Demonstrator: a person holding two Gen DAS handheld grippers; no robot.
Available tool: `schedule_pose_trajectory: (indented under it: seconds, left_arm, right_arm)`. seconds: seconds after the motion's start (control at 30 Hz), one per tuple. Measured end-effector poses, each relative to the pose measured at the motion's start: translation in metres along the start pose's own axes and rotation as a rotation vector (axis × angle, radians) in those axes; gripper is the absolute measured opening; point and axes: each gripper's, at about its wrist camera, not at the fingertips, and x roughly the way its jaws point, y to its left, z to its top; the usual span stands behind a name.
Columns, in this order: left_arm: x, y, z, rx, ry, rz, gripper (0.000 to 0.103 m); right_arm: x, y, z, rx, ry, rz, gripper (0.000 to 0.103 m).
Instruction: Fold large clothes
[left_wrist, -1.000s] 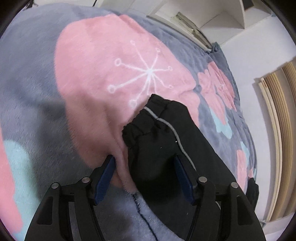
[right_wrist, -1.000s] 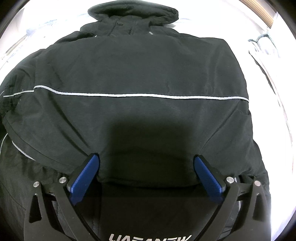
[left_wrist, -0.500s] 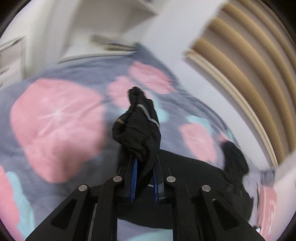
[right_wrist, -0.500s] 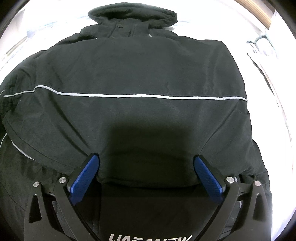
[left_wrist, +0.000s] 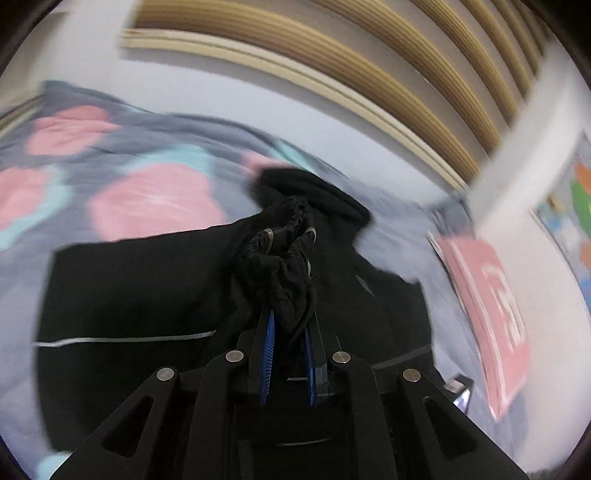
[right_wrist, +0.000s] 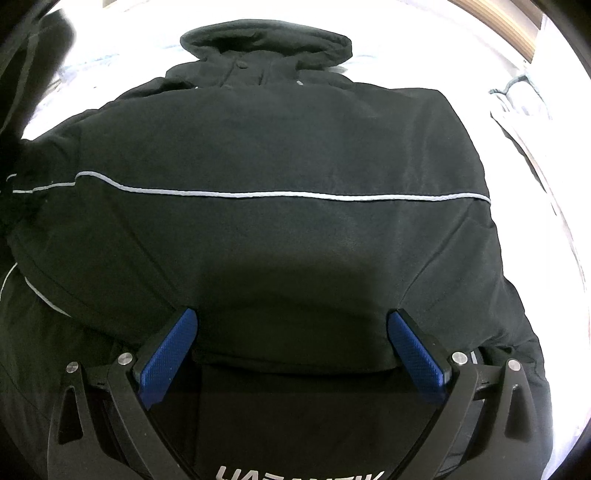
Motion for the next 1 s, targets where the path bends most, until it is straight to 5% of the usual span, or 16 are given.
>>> schedule_pose_trajectory:
  seconds: [0.23,0.37,0.43,0.5,0.57,0.73,0.8,1.0]
  left_arm:
    - [0.11,-0.033,-0.036,0.034,0.254,-0.049,0.017]
    - [0.133,-0.021,-0.056,-0.009,0.342,-0.059,0.019]
    - [0.127,-0.018,-0.059,-0.028,0.345,-0.092,0.021]
    - [0.119,-0.015,-0.061,-0.058,0.371,-0.161,0.045]
    - [0.108,-0.01,-0.064,-0.114,0.409,-0.217,0.056]
    - [0.066,-0.012,-0.066,-0.064,0.366,-0.184,0.056]
    - [0.046,-0.006,-0.067,-0.08,0.331,-0.182,0.056]
    - [-0.004,0.024,-0.072,-0.141,0.26,-0.1,0.056]
  right_arm:
    - [-0.001,-0.005,0.0,0.002,0.003,0.01,0.103]
    - [0.0,-0.005,0.013,-0.002,0.079,0.0,0.103]
    - [0.002,-0.006,0.026,0.011,0.171,0.011,0.103]
    - [0.0,-0.009,0.04,0.044,0.223,0.068,0.103]
    - [-0.006,-0.01,0.055,0.086,0.231,0.172,0.103]
    - [-0.025,0.01,0.096,0.083,0.199,0.33,0.102]
    - [-0.025,0.018,0.106,0.088,0.202,0.403,0.094]
    - [0.006,0.037,0.137,0.179,0.252,0.532,0.085]
